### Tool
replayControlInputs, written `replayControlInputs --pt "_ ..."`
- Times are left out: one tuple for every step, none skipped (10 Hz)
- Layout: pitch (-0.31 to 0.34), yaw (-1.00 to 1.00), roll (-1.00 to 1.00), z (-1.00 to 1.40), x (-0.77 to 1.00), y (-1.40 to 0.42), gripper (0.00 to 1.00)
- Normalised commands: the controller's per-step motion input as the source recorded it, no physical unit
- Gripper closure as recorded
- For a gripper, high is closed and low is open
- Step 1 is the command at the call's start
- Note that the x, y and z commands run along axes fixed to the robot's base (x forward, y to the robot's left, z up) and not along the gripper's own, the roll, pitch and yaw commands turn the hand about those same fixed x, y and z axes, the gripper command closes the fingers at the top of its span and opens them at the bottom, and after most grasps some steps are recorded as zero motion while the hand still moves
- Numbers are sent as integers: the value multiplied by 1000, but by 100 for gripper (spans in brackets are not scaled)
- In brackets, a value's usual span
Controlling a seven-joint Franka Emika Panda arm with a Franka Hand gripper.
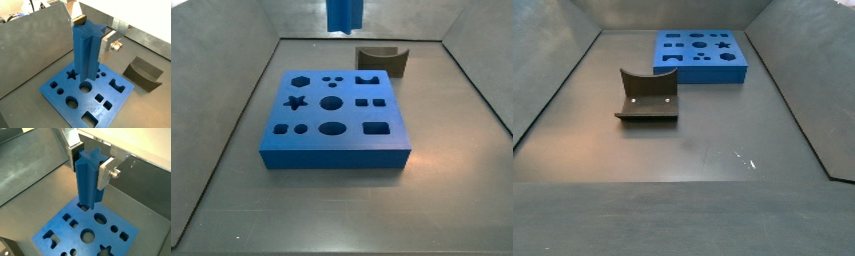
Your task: Insert the star object.
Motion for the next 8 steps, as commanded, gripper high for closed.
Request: replayControlInputs --pt "-190 -20 -29 -934 -1000 334 100" --pt "-161 -69 0 -1000 -1000 457 100" --pt "-119 -174 -13 -1000 -1000 543 100" --pt "-90 -257 -51 -1000 -1000 566 100" --pt "-83 -303 -89 -1000 -966 517 100" --pt "-86 -371 -104 -1000 -917 437 100" --pt "-93 -471 -107 -1000 -826 237 100" --pt "-137 -646 -33 -974 -520 -43 100"
